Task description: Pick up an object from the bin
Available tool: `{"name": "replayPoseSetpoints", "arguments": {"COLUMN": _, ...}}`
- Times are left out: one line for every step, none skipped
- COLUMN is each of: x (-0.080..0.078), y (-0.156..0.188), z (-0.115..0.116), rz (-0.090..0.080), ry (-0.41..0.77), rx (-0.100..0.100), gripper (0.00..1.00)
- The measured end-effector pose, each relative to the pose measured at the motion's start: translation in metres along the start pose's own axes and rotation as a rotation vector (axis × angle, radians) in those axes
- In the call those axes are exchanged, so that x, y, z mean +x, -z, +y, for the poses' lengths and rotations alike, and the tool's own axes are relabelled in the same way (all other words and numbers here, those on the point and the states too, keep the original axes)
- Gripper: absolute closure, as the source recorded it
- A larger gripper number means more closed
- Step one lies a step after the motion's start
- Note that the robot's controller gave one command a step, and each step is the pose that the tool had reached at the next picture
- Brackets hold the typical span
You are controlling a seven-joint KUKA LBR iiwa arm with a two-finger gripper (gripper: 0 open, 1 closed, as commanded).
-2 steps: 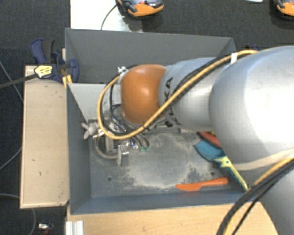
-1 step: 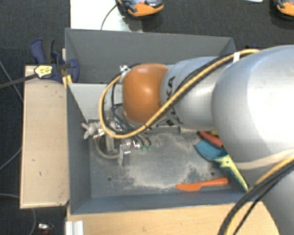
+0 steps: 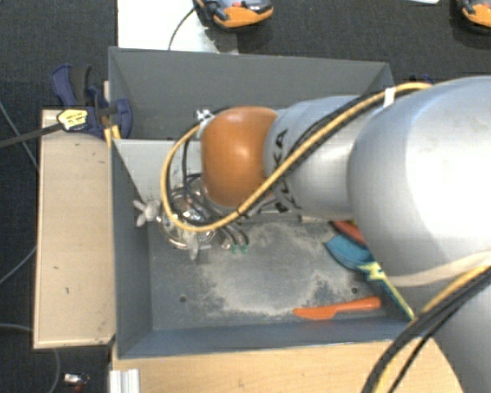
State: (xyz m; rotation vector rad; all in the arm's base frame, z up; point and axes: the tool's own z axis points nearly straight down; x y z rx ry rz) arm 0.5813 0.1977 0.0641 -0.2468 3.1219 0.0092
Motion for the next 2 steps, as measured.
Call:
{"name": "replayPoseSetpoints", "arguments": {"x": 0.0, "y": 0.0001, "z": 0.0, "rz": 0.0, "ry": 0.0, "rx": 0.0, "gripper": 1.0}}
{"name": "replayPoseSetpoints", "arguments": {"x": 0.0005, "y": 0.009, "z": 0.0001, "rz": 0.0, "ry": -0.002, "rx": -0.001, "gripper": 1.0}}
